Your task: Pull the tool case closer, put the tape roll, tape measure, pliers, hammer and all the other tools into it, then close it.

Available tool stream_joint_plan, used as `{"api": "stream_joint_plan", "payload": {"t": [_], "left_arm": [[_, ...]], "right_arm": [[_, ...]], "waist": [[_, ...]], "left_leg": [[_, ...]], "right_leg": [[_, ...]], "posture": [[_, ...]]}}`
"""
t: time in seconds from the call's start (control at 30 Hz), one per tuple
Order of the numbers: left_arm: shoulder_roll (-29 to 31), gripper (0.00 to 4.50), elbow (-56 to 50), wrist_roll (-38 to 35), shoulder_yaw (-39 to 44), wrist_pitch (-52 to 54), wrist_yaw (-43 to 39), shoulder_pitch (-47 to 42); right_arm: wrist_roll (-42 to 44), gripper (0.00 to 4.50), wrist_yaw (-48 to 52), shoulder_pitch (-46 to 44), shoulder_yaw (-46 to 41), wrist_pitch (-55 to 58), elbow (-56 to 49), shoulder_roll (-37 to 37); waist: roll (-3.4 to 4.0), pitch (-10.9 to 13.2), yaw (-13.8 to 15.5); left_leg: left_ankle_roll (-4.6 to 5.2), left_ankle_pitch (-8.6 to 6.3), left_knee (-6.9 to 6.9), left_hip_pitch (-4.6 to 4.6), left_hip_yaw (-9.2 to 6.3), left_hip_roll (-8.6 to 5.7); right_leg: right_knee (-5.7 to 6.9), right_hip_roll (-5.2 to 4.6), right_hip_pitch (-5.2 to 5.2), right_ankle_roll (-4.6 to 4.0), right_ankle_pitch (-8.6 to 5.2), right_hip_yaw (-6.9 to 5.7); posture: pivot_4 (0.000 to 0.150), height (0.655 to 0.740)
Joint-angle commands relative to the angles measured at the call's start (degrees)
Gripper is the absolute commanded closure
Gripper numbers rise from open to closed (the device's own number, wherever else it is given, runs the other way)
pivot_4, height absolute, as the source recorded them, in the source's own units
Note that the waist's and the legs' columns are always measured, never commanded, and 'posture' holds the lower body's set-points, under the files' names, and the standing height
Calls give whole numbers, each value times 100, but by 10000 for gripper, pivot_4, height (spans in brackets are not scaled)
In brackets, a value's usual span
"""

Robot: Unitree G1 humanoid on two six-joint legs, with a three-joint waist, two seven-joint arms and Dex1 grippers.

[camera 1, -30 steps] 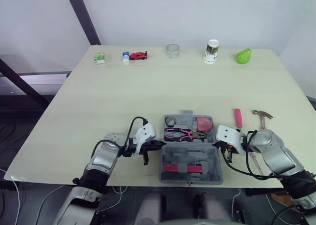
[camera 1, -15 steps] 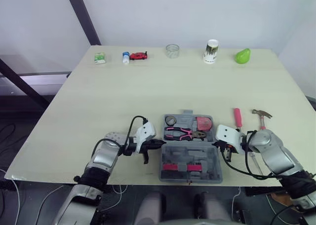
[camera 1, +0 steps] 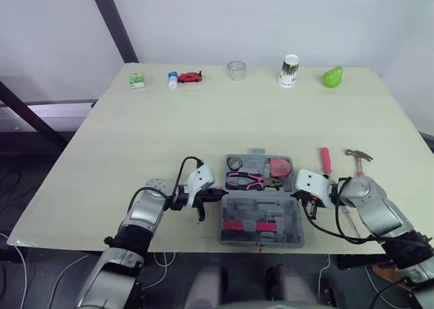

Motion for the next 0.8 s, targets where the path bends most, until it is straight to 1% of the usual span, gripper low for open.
{"api": "stream_joint_plan", "payload": {"t": [0.03,0.8], "left_arm": [[-213,44217,150,80,-215,-112,163,-174],[-258,44217,356,117,-204,-238,156,-271]], "right_arm": [[67,44765,-65,-97,175,-192,-67,197],[9,44765,-172,-182,157,-327,127,239]], "waist": [[0,0,0],[0,0,-7]], "left_leg": [[0,0,0,0,0,0],[0,0,1,1,2,0]], "right_leg": [[0,0,0,0,0,0],[2,1,0,0,0,3]], "posture": [[1500,7400],[1500,7400]]}}
